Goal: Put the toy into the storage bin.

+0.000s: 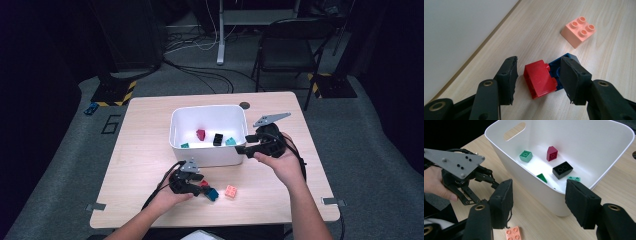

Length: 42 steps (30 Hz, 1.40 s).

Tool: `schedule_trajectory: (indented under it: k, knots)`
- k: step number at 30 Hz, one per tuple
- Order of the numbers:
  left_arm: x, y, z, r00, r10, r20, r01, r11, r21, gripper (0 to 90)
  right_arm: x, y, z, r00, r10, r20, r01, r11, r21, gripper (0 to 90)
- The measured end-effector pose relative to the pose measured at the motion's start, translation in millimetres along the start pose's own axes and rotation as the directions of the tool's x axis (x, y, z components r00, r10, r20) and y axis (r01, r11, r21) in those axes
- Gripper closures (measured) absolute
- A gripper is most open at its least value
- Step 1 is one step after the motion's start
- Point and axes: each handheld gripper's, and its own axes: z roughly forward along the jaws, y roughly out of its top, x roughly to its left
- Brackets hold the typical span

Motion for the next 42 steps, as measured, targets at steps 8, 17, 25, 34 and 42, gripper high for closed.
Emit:
schedule_trajectory:
  k: [8,17,25,34,42]
  knots:
    - [-3.1,-5.5,8.1,0.9998,0.016,-0.009,-0.015,0.9996,0.024,60.8,-0.3,-0.2,1.0,1.0,-0.001,0.001,0.001,1.0,0.002,38.7]
    - [-3.6,-4.6,4.0,0.9996,0.025,-0.015,-0.024,0.9993,0.027,67.0,-0.2,-0.2,0.8,1.0,0.0,0.001,0.0,1.0,0.002,38.6]
    - [-0.5,3.3,-11.0,0.9997,0.021,-0.012,-0.021,0.9997,0.01,67.0,-0.4,-0.2,1.1,1.0,-0.001,0.0,0.001,1.0,0.002,38.7]
    - [2.7,12.1,-27.4,1.0,0.0,-0.007,0.0,0.9999,-0.011,67.0,-0.5,-0.3,1.0,1.0,0.0,0.001,0.0,1.0,0.002,38.7]
    - [3.3,23.1,-43.0,0.9997,0.022,-0.005,-0.022,0.9997,-0.005,67.0,-0.6,-0.4,1.1,1.0,0.0,-0.002,0.0,1.0,0.003,38.6]
